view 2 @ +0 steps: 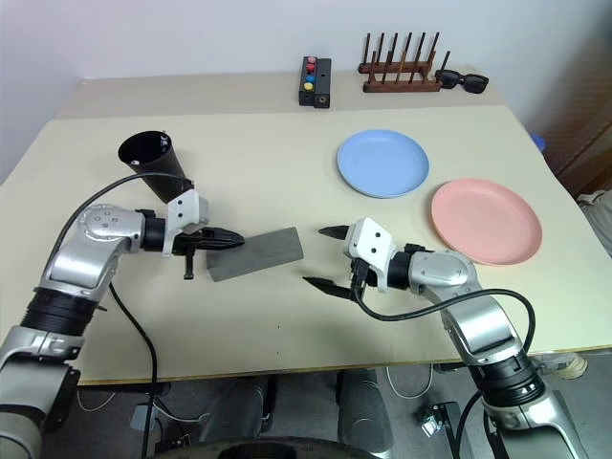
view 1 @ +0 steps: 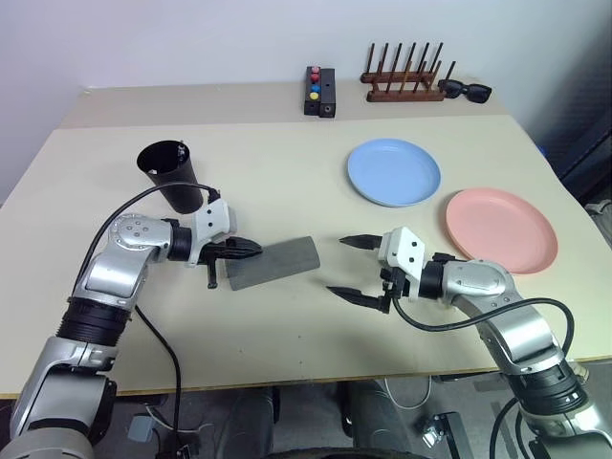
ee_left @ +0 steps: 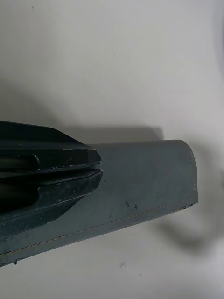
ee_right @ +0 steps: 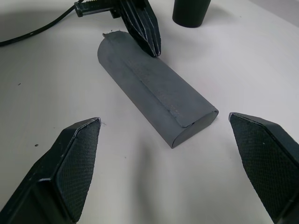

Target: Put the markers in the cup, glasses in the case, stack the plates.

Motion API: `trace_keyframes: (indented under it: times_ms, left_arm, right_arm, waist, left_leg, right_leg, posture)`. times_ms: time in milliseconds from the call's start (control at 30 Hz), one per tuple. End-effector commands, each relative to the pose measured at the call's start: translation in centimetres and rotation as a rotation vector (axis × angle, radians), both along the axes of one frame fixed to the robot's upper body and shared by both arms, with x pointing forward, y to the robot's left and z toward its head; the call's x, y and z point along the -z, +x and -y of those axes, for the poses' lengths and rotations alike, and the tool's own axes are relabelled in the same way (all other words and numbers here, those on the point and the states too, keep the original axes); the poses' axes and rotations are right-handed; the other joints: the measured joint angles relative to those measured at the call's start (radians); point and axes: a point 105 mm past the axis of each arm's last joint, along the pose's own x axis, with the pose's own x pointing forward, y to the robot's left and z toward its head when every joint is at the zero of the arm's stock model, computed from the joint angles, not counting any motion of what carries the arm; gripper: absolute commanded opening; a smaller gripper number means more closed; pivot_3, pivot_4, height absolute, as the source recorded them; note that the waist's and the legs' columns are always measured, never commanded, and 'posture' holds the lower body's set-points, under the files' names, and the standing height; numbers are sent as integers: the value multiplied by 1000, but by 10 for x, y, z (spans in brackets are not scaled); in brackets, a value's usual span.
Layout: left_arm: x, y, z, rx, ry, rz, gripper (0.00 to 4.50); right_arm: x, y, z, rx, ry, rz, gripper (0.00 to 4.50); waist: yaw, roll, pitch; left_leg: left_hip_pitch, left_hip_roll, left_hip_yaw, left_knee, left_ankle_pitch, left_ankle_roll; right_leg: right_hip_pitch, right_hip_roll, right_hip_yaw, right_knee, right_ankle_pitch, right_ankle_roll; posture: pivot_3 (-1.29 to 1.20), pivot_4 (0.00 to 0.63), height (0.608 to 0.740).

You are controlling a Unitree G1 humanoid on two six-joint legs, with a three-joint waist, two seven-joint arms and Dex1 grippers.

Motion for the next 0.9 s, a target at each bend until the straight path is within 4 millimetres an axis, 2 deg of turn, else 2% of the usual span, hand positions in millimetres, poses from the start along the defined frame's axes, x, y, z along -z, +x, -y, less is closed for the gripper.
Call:
trace_keyframes:
  times_ms: [33, 100, 233, 333, 400, 500, 633, 733, 867, 900]
  left_arm:
    - [8, -3, 3, -21, -6, -14, 113]
    - [0, 1, 4, -48, -52, 25, 113]
    - [-35, 3, 11, -69, -214, 104, 113]
    - [-50, -13, 18, -16, -287, 115, 113]
    - [-50, -26, 25, 25, -306, 99, 113]
    - [-47, -41, 32, 67, -324, 88, 113]
    - [-53, -50, 46, 65, -475, 42, 113]
    - [-52, -60, 54, 75, -513, 18, 113]
    - [-54, -62, 56, 57, -537, 15, 113]
    - [-55, -62, 56, 50, -549, 19, 64]
  right_arm:
    - [-11, 0, -3, -22, 11, 47, 4500]
    - [-12, 1, -3, -19, 10, 55, 4500]
    - [-25, 14, 3, 40, 27, 100, 4500]
    - [-38, 48, 23, 216, -35, 198, 4500]
    - [-42, 71, 38, 329, -100, 254, 4500]
    - [-42, 91, 49, 421, -155, 292, 4500]
    - [-24, 121, 68, 520, -335, 364, 4500]
    - [-15, 134, 74, 545, -399, 389, 4500]
    - [-5, 143, 80, 554, -446, 406, 4500]
    - [-3, 145, 81, 555, -462, 411, 4254]
  waist:
    - [1, 0, 0]
    - [2, 0, 0]
    - [1, 0, 0]
    - [-5, 0, 0]
    - [-7, 0, 0]
    - [-4, 0, 0]
    - [0, 0, 0]
    - [-3, 1, 0]
    - [-7, 1, 0]
    - [-8, 1, 0]
  left_leg:
    - [0, 0, 0, 0, 0, 0]
    - [0, 0, 0, 0, 0, 0]
    - [0, 0, 0, 0, 0, 0]
    - [0, 0, 0, 0, 0, 0]
    - [0, 0, 0, 0, 0, 0]
    - [0, 0, 0, -1, 0, 0]
    - [-1, 0, 0, 0, 0, 0]
    - [-1, 0, 1, 0, 0, 0]
    - [0, 0, 1, -1, 0, 0]
    - [0, 0, 1, -1, 0, 0]
  right_leg:
    - [0, 0, 0, 0, 0, 0]
    - [0, 0, 0, 0, 0, 0]
    - [0, 0, 0, 0, 0, 0]
    - [-1, 0, 0, 0, 1, 2]
    - [-1, 0, 0, 0, 1, 1]
    - [-1, 0, 0, 0, 1, 1]
    - [-1, 0, 0, 0, 0, -1]
    - [-1, 0, 1, -1, 0, -1]
    - [-1, 0, 0, -1, 0, -1]
    - [-1, 0, 1, -1, 0, -1]
  posture:
    - [0, 150, 739]
    - [0, 150, 739]
    - [0, 150, 739]
    - [0, 150, 739]
    - [0, 150, 739]
    - [0, 150, 739]
    - [0, 150, 739]
    - [0, 150, 739]
    - [0, 150, 739]
    - [0, 150, 739]
